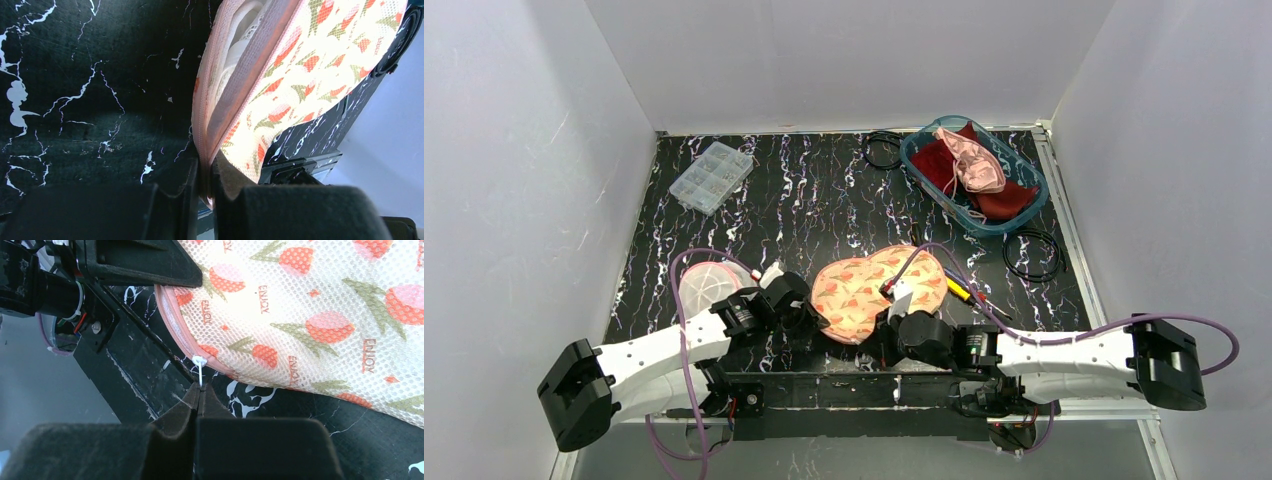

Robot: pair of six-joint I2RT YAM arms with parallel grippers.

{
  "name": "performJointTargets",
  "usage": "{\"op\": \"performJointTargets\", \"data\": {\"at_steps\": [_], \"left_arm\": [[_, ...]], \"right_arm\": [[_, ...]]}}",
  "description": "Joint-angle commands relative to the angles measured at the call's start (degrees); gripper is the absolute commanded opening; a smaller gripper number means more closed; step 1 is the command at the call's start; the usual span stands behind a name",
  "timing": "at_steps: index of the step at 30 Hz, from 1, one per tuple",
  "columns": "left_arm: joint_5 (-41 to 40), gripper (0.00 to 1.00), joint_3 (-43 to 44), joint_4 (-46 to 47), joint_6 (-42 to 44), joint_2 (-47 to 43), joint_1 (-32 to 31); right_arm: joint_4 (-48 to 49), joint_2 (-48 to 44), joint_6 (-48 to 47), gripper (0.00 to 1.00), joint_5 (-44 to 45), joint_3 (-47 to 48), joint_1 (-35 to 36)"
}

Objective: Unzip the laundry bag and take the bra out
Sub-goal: Unzip the laundry bag at the center of the board, then adjust the laundry bag at the center of the board.

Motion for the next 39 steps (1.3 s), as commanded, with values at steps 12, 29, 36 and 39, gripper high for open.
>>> {"op": "performJointTargets", "data": {"at_steps": [12, 29, 36, 39], "left_arm": [[-3.2, 0.0, -1.5, -4.2, -0.2, -1.2, 0.9], [-3.6, 0.79, 0.2, -11.5, 8.2, -7.6, 0.9], [-15.0, 0.78, 7.7, -21.1, 21.7, -9.9, 1.0], [-14.8, 0.76, 10.6, -14.9, 30.5, -4.6, 1.7]], "right_arm": [[-2.2, -3.1, 2.4, 0.01, 3.4, -3.6, 0.3], [-13.1, -11.0, 22.0, 0.92, 16.9, -3.8, 0.2], [-17.8, -12.4, 23.2, 0.91, 25.9, -5.6, -3.2], [-14.6, -10.5, 19.0, 0.89, 20.9, -6.4, -10.3]]}}
